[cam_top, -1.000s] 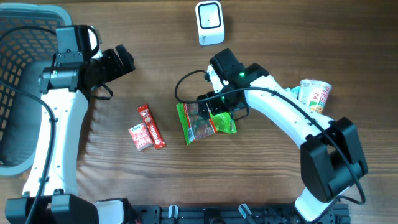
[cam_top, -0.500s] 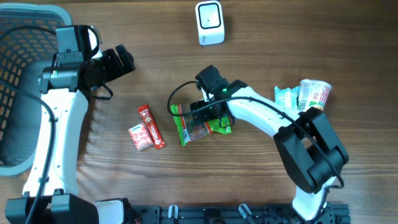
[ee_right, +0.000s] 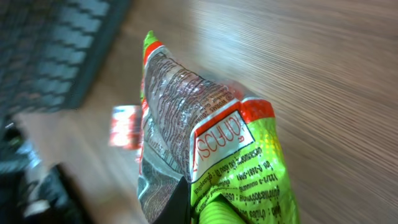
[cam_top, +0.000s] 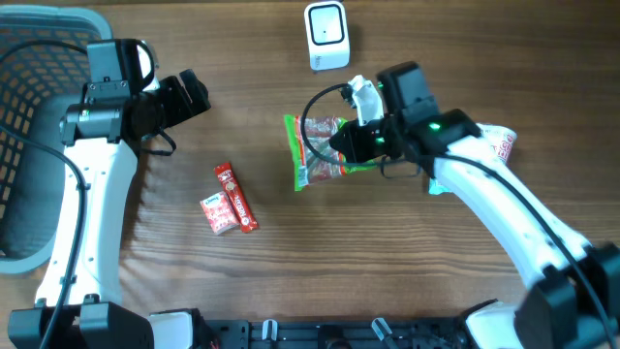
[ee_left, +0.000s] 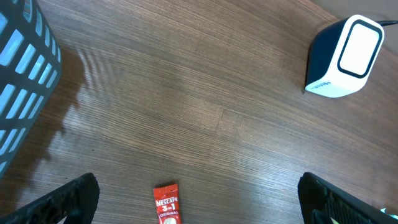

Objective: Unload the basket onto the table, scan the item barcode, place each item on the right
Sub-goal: 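Raise the green-and-red bag up to the white scanner, then carry the bag right and set it down beside the noodle cup, then reach the right gripper left to the red Nescafe stick, then grasp the red Nescafe stick with the right gripper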

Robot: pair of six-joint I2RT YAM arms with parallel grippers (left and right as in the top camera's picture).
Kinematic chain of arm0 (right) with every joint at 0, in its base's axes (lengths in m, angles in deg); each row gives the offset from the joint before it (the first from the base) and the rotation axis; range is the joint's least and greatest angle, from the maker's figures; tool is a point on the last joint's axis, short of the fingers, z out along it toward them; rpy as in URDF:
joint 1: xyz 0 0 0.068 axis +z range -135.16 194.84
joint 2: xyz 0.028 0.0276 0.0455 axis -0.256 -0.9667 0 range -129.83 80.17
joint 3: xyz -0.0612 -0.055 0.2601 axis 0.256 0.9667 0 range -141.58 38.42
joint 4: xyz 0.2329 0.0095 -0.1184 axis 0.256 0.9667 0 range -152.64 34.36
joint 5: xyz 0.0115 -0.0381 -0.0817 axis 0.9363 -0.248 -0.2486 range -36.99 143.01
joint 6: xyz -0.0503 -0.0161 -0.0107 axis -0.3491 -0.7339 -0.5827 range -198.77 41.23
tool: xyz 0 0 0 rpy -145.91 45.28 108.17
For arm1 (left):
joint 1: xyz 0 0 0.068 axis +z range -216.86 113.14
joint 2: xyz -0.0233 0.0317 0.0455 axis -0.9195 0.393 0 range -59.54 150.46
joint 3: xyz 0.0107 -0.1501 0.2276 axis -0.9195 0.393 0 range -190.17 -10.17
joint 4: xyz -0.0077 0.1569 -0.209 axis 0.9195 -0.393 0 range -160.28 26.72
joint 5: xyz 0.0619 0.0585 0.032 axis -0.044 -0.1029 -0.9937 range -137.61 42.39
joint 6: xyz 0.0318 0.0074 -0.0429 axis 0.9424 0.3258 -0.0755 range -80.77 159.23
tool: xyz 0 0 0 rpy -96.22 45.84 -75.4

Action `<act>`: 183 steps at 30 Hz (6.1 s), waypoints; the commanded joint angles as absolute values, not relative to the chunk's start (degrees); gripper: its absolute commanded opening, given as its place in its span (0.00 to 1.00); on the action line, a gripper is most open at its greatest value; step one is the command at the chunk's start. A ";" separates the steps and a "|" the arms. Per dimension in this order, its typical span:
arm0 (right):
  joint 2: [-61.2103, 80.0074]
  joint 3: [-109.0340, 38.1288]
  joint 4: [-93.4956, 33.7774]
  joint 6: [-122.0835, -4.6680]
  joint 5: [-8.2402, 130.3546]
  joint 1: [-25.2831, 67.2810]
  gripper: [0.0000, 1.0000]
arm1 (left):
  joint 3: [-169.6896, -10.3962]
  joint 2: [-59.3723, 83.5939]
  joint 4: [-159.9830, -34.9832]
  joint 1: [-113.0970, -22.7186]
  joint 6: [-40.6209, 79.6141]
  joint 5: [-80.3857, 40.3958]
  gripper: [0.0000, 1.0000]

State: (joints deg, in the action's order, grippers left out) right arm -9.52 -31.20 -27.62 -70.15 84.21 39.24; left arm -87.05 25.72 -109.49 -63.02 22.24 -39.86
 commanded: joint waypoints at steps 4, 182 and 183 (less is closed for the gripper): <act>-8.47 -31.75 -26.31 -72.12 95.12 38.76 0.04 | -87.38 25.32 -109.34 -62.61 22.96 -40.02 1.00; -34.76 -35.05 -48.49 -62.04 47.76 75.13 0.47 | -87.38 25.32 -109.34 -62.61 22.96 -40.02 1.00; -34.79 -35.05 -48.49 -62.04 49.18 75.13 0.47 | -87.38 25.32 -109.34 -62.61 22.96 -40.02 1.00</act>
State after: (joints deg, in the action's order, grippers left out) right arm -34.76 -34.35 -48.19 -61.30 46.64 75.04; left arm -87.05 25.74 -109.49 -63.02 22.24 -39.86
